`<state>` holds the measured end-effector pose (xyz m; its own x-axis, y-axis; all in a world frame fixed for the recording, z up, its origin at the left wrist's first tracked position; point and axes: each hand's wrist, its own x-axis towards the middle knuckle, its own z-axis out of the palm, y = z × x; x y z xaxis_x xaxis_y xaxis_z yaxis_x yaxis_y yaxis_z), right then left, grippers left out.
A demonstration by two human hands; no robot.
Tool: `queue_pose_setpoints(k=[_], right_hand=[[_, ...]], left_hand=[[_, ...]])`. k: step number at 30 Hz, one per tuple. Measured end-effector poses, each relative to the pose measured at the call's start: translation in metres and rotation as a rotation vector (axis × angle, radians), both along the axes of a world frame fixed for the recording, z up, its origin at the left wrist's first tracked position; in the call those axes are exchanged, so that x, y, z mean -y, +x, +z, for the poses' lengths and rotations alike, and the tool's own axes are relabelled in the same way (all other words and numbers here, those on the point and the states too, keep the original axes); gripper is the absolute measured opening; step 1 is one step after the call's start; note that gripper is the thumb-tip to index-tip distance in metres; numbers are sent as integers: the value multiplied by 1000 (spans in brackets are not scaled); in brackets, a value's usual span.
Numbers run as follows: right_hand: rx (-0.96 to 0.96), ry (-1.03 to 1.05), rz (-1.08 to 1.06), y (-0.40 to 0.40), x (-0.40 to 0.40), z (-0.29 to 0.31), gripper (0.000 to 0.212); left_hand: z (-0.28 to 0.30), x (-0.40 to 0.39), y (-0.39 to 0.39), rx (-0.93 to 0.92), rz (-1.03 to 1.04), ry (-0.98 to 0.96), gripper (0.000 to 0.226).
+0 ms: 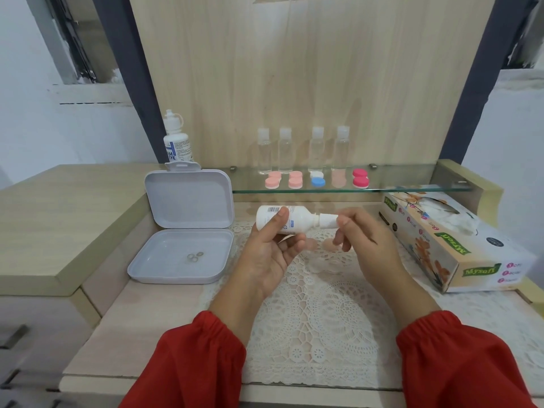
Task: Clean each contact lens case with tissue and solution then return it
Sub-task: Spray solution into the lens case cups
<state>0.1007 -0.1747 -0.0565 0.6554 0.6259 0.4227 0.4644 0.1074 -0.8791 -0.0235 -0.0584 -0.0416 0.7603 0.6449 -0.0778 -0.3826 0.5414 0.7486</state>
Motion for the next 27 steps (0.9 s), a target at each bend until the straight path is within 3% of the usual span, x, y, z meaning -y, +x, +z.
queue_pose_setpoints(k=[1, 7, 11, 15, 18, 23, 27], right_hand=[[12, 16, 15, 0, 0, 0, 5], [1, -27, -13, -1, -1, 1, 31], [-18, -4, -2, -1, -1, 1, 15], [-25, -19, -62, -1, -2, 1, 28], [-52, 4, -138, 3, -1, 3, 34], [-44, -15, -199, 5, 0, 4, 34], [-95, -1, -148, 10, 1, 4, 30]], left_hand=[[0, 0, 0, 2, 1, -2, 47], [-2, 0, 0, 8, -23, 5, 45], [-1, 1, 0, 11, -31, 16, 42], [-2, -1, -1, -20, -80, 80, 49], [-4, -5, -1, -170, -67, 331, 36], [-14, -5, 0, -401, 91, 917, 55], [-23, -10, 4, -528, 212, 1195, 52]])
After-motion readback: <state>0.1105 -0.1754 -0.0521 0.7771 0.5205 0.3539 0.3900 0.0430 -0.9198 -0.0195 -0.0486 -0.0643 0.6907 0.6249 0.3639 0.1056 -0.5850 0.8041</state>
